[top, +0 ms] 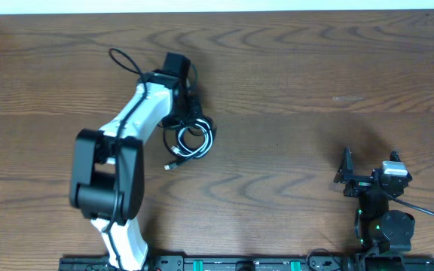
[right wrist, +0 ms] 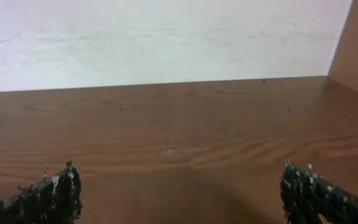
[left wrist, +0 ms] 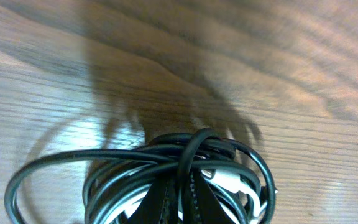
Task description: Untangle cables
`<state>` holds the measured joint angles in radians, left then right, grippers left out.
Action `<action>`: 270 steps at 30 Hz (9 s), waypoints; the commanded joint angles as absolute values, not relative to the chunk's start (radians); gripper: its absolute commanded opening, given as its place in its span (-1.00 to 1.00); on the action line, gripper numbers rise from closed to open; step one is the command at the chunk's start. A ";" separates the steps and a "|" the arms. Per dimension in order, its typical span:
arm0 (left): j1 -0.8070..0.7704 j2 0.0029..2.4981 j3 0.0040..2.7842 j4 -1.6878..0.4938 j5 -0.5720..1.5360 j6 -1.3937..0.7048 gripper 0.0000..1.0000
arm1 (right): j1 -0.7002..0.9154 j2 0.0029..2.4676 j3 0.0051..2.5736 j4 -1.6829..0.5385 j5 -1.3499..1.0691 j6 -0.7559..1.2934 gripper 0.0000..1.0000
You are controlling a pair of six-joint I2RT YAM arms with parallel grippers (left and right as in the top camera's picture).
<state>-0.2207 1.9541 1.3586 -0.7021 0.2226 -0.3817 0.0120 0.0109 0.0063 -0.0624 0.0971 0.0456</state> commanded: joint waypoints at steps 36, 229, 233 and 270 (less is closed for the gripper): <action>-0.169 1.844 1.345 -0.701 0.897 0.162 -0.85 | 0.020 0.013 0.043 0.007 -0.294 -0.016 0.98; -0.089 1.844 1.346 -1.177 1.573 1.013 -0.85 | 0.337 1.622 0.968 -0.060 -1.192 0.358 -0.31; -0.089 1.844 1.346 -1.174 1.573 0.966 -0.85 | 0.359 1.622 0.967 -0.111 -1.198 0.338 -0.30; -0.089 1.844 1.346 -1.169 1.529 0.833 -0.85 | 0.307 1.621 0.967 0.040 -1.317 0.369 -0.98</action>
<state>-0.0879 1.8469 1.3464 -1.1671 1.5311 0.8364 0.3389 1.6215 0.9630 0.0422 -1.2110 0.3592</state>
